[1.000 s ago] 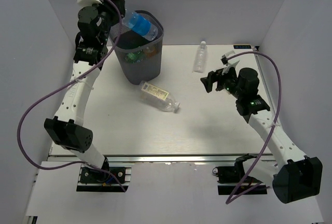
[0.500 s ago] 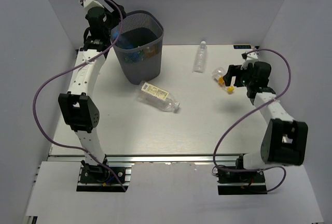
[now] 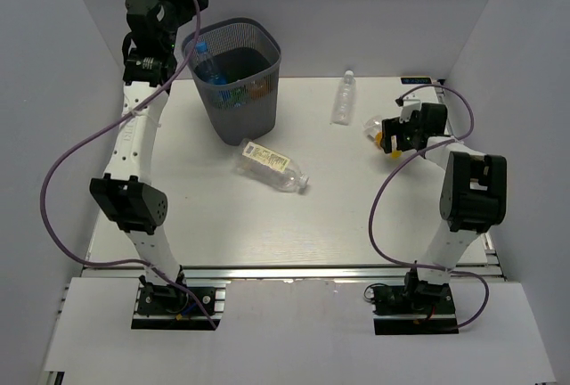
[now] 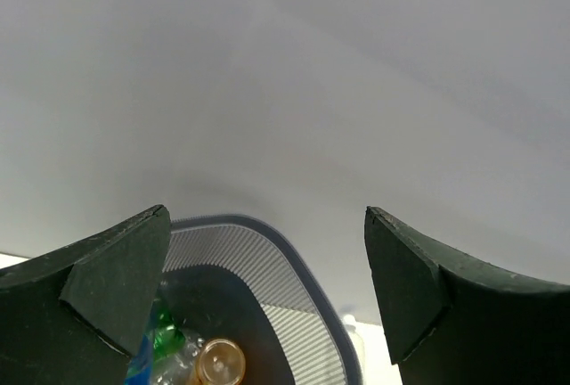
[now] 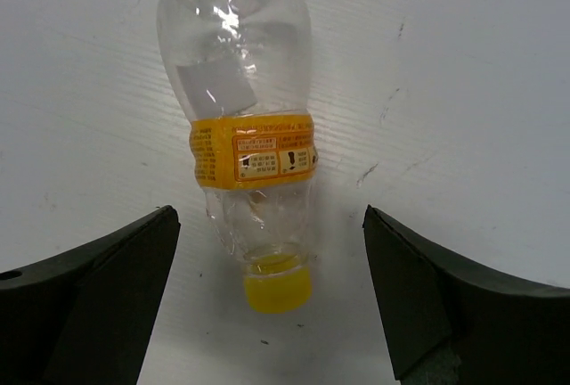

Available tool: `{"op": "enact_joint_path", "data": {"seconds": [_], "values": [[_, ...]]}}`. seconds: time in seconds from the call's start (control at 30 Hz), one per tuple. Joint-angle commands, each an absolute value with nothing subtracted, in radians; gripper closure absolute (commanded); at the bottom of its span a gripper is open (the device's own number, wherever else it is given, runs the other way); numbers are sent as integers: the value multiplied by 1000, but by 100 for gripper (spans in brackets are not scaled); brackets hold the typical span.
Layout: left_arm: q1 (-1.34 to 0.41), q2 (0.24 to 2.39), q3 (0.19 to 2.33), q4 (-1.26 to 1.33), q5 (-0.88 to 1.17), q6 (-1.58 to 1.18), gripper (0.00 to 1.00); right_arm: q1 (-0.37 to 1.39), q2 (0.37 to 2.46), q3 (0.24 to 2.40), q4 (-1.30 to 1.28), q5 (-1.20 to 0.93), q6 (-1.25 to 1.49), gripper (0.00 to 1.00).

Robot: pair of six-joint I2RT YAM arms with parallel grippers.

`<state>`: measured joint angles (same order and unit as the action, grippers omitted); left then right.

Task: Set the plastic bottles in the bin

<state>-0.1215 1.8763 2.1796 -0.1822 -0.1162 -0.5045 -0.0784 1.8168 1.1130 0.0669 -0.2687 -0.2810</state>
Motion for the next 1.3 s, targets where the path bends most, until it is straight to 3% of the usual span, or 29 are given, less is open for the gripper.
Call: {"op": "enact_joint_path", "data": {"seconds": [0.0, 0.03, 0.17, 0.23, 0.33, 0.37, 0.47, 0.67, 0.9, 1.27], "values": [[-124, 1752, 2148, -230, -42, -474, 2, -84, 1850, 1161, 23, -307, -322, 13], [-124, 1697, 2119, -229, -31, -476, 2, -84, 1865, 1169, 18, -314, -313, 14], [-124, 1519, 1869, -253, -11, -494, 2, -84, 1899, 1216, -40, -298, -284, 36], [-126, 1380, 1748, -227, 40, -500, 2, -84, 1910, 1227, -60, -302, -275, 40], [-126, 1231, 1476, -149, 37, -560, 2, -84, 1921, 1239, -106, -321, -252, 58], [-126, 1148, 1416, -131, 26, -608, 2, -84, 1918, 1232, -115, -333, -245, 69], [-124, 1063, 1243, -83, 81, -667, 2, -83, 1870, 1172, -95, -399, -232, 77], [-172, 1066, 1088, -26, 209, -738, 2, -14, 1649, 1036, 3, -547, -129, 83], [-383, 1143, 1042, -26, 92, -712, 2, 311, 1442, 948, 109, -540, 46, 86], [-495, 1235, 1009, 46, 18, -755, 2, 540, 1405, 997, 300, -540, 268, 92]]}}
